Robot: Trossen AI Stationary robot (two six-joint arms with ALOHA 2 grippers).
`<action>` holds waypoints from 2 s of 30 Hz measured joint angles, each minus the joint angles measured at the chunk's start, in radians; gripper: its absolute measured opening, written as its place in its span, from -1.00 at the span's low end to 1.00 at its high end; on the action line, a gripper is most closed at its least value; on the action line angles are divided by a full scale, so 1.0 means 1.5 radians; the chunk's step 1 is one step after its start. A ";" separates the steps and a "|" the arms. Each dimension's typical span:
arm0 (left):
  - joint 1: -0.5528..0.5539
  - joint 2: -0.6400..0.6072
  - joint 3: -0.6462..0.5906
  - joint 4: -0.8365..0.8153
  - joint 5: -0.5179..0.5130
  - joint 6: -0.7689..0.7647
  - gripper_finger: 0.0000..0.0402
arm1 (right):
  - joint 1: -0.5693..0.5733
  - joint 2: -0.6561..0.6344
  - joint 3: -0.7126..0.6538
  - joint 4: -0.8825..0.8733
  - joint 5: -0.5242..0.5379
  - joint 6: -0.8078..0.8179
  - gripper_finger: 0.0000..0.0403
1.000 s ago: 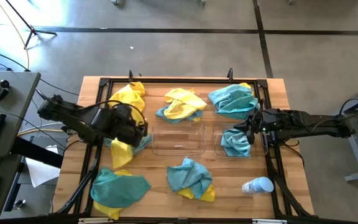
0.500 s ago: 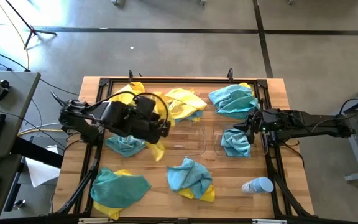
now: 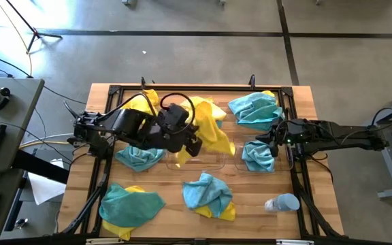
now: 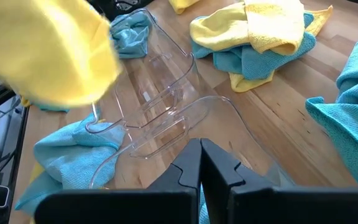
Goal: Sort microfiber towel by color & place in baskets
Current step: Put the yellow microfiber cloth into the left transparent bin
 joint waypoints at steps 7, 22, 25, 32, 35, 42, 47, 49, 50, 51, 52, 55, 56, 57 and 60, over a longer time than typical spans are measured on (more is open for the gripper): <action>0.006 0.020 -0.007 -0.059 -0.003 -0.018 -1.00 | 0.000 0.000 0.000 0.000 0.001 0.000 -1.00; 0.053 0.180 -0.008 -0.059 0.122 -0.048 -1.00 | 0.000 0.000 0.000 -0.001 0.001 0.005 -1.00; 0.059 0.198 -0.008 -0.060 0.142 -0.036 -1.00 | 0.000 0.000 0.000 -0.007 0.001 0.014 -1.00; 0.064 0.216 -0.008 -0.123 0.180 -0.059 -1.00 | 0.000 0.000 0.000 -0.041 0.006 0.064 -1.00; 0.058 0.209 -0.008 -0.176 0.168 -0.083 -1.00 | 0.000 0.000 0.000 -0.075 0.009 0.106 -1.00; 0.043 0.213 -0.007 -0.177 0.161 -0.082 -1.00 | 0.000 0.000 0.000 -0.100 0.012 0.184 -1.00; 0.032 0.222 -0.008 -0.177 0.159 -0.131 -1.00 | 0.000 0.000 0.000 -0.100 0.011 0.184 -1.00; 0.031 0.223 -0.008 -0.177 0.157 -0.159 -1.00 | 0.000 0.000 0.000 -0.100 0.010 0.173 -1.00; 0.031 0.223 -0.008 -0.177 0.151 -0.178 -1.00 | 0.000 0.000 0.000 -0.100 0.010 0.163 -1.00; 0.031 0.223 -0.008 -0.177 0.140 -0.201 -1.00 | 0.000 0.000 0.000 -0.100 0.010 0.152 -1.00; 0.031 0.223 -0.008 -0.177 0.129 -0.226 -1.00 | 0.000 0.000 0.000 -0.100 0.009 0.147 -1.00; 0.039 0.231 -0.008 -0.177 0.115 -0.291 -1.00 | 0.000 0.000 0.000 -0.100 0.006 0.137 -1.00; 0.042 0.233 -0.009 -0.176 0.113 -0.306 -1.00 | 0.000 0.000 0.000 -0.100 0.005 0.133 -1.00; 0.047 0.240 -0.009 -0.175 0.112 -0.319 -1.00 | 0.000 0.000 0.000 -0.100 0.002 0.130 -1.00; 0.059 0.259 -0.008 -0.177 0.110 -0.370 -1.00 | 0.000 0.000 0.000 -0.100 -0.001 0.112 -1.00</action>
